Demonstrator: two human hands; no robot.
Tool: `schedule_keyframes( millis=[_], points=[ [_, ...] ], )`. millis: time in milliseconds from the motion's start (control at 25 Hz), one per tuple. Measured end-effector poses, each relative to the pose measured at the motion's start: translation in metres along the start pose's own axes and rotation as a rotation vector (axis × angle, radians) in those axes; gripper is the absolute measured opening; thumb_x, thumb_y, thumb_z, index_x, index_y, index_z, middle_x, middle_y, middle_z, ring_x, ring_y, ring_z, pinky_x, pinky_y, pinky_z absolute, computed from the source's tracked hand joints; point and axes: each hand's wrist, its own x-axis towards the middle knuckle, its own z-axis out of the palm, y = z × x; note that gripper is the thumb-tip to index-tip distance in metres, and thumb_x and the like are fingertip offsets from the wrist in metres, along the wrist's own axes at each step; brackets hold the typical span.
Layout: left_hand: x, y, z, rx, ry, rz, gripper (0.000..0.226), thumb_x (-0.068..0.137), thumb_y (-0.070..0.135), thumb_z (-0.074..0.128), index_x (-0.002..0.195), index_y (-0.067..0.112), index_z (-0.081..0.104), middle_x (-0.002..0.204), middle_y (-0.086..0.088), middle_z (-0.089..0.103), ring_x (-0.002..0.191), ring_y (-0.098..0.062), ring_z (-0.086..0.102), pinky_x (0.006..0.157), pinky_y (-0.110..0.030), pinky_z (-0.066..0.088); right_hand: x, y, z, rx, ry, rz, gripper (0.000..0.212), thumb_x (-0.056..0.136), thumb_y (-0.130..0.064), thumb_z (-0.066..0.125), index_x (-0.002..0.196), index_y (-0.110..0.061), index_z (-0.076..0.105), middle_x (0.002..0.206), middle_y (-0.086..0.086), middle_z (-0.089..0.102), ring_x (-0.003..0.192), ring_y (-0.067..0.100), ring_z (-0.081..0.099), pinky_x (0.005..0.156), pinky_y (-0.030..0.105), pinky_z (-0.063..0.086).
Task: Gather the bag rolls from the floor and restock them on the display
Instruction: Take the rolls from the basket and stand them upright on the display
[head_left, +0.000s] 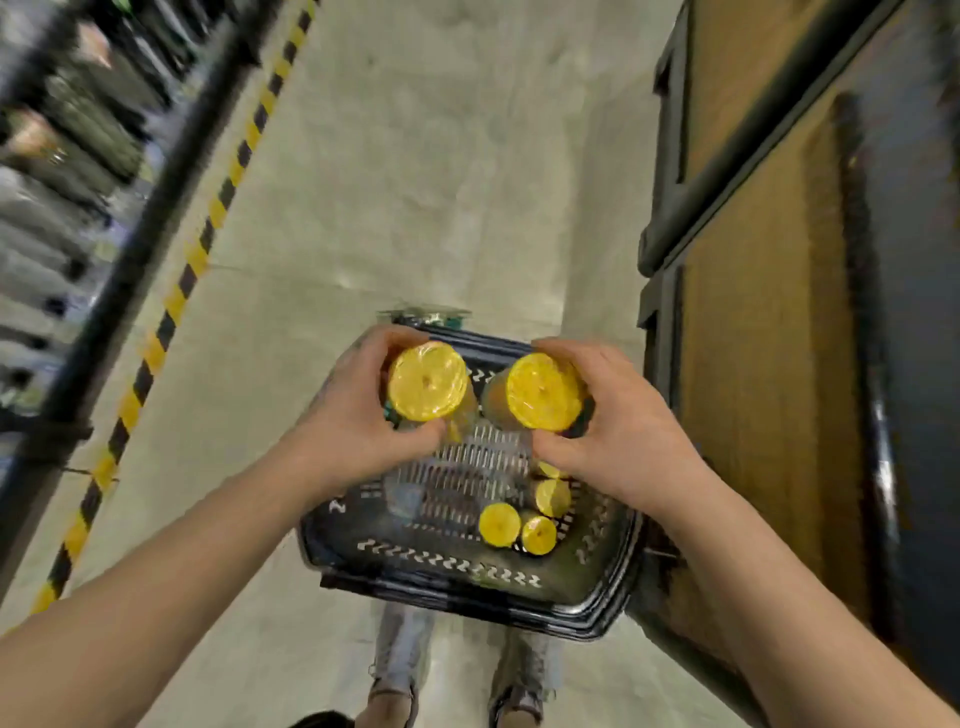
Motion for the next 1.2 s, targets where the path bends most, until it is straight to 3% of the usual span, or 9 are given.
schedule_keyframes(
  millis=[120, 280, 360, 440, 520, 760, 880, 1080, 1200],
  points=[
    [-0.030, 0.119, -0.071, -0.187, 0.063, 0.132, 0.068, 0.065, 0.040, 0.082, 0.127, 0.037, 0.055, 0.121, 0.015, 0.064, 0.110, -0.006, 0.063, 0.097, -0.026, 0.051, -0.025, -0.102, -0.090, 0.184, 0.134, -0.009, 0.076, 0.068, -0.041, 0.081, 0.138, -0.038, 0.050, 0.129, -0.019, 0.057, 0.117, -0.007, 0.053, 0.098, 0.009, 0.039],
    [-0.078, 0.268, -0.151, -0.361, 0.057, 0.307, 0.069, 0.068, 0.042, 0.080, 0.133, 0.035, 0.058, 0.118, 0.017, 0.066, 0.109, -0.008, 0.065, 0.092, -0.027, 0.054, -0.078, -0.223, -0.204, 0.310, 0.289, -0.112, 0.067, 0.074, -0.027, 0.089, 0.131, -0.038, 0.055, 0.119, -0.018, 0.066, 0.111, 0.002, 0.061, 0.100, 0.026, 0.048],
    [-0.094, 0.324, -0.173, -0.456, 0.060, 0.338, 0.071, 0.066, 0.041, 0.080, 0.132, 0.030, 0.057, 0.115, 0.011, 0.068, 0.108, -0.011, 0.066, 0.087, -0.028, 0.055, -0.107, -0.265, -0.247, 0.347, 0.377, -0.159, 0.063, 0.074, -0.034, 0.088, 0.129, -0.038, 0.058, 0.118, -0.016, 0.067, 0.110, 0.007, 0.063, 0.099, 0.039, 0.052],
    [-0.111, 0.366, -0.187, -0.520, 0.058, 0.365, 0.066, 0.064, 0.043, 0.078, 0.125, 0.028, 0.059, 0.109, 0.006, 0.071, 0.104, -0.016, 0.068, 0.086, -0.033, 0.054, -0.140, -0.296, -0.277, 0.402, 0.483, -0.184, 0.059, 0.077, -0.042, 0.086, 0.129, -0.037, 0.059, 0.117, -0.017, 0.067, 0.109, 0.005, 0.064, 0.096, 0.036, 0.054],
    [-0.123, 0.395, -0.185, -0.517, 0.033, 0.412, 0.060, 0.064, 0.046, 0.078, 0.120, 0.030, 0.061, 0.106, 0.005, 0.073, 0.103, -0.017, 0.069, 0.084, -0.034, 0.054, -0.172, -0.309, -0.293, 0.477, 0.593, -0.188, 0.054, 0.079, -0.040, 0.083, 0.128, -0.037, 0.062, 0.117, -0.015, 0.069, 0.109, 0.004, 0.065, 0.092, 0.031, 0.054],
    [-0.141, 0.456, -0.141, -0.513, -0.188, 0.594, 0.053, 0.057, 0.054, 0.082, 0.107, 0.044, 0.067, 0.105, 0.011, 0.074, 0.098, -0.006, 0.070, 0.074, -0.018, 0.054, -0.255, -0.315, -0.317, 0.512, 0.814, -0.108, 0.060, 0.069, -0.050, 0.081, 0.125, -0.037, 0.065, 0.121, -0.008, 0.071, 0.112, 0.014, 0.067, 0.093, 0.038, 0.056],
    [-0.155, 0.482, -0.106, -0.513, -0.319, 0.635, 0.069, 0.047, 0.069, 0.087, 0.109, 0.045, 0.069, 0.110, 0.006, 0.074, 0.102, -0.010, 0.070, 0.076, -0.022, 0.056, -0.305, -0.303, -0.326, 0.485, 0.916, -0.020, 0.061, 0.066, -0.052, 0.082, 0.123, -0.039, 0.065, 0.120, -0.008, 0.071, 0.111, 0.014, 0.067, 0.095, 0.044, 0.056],
    [-0.184, 0.516, -0.046, -0.468, -0.436, 0.681, 0.073, 0.060, 0.051, 0.085, 0.127, 0.031, 0.064, 0.119, 0.001, 0.072, 0.111, -0.016, 0.068, 0.092, -0.037, 0.054, -0.378, -0.270, -0.340, 0.469, 0.993, 0.045, 0.063, 0.064, -0.057, 0.082, 0.124, -0.046, 0.064, 0.123, -0.012, 0.069, 0.113, 0.010, 0.066, 0.095, 0.045, 0.056],
    [-0.211, 0.533, 0.000, -0.441, -0.424, 0.675, 0.075, 0.059, 0.049, 0.085, 0.129, 0.032, 0.062, 0.121, 0.005, 0.072, 0.114, -0.013, 0.067, 0.094, -0.035, 0.053, -0.419, -0.241, -0.356, 0.485, 0.989, 0.017, 0.064, 0.064, -0.057, 0.083, 0.123, -0.046, 0.064, 0.123, -0.013, 0.069, 0.113, 0.010, 0.066, 0.094, 0.045, 0.057]
  ],
)
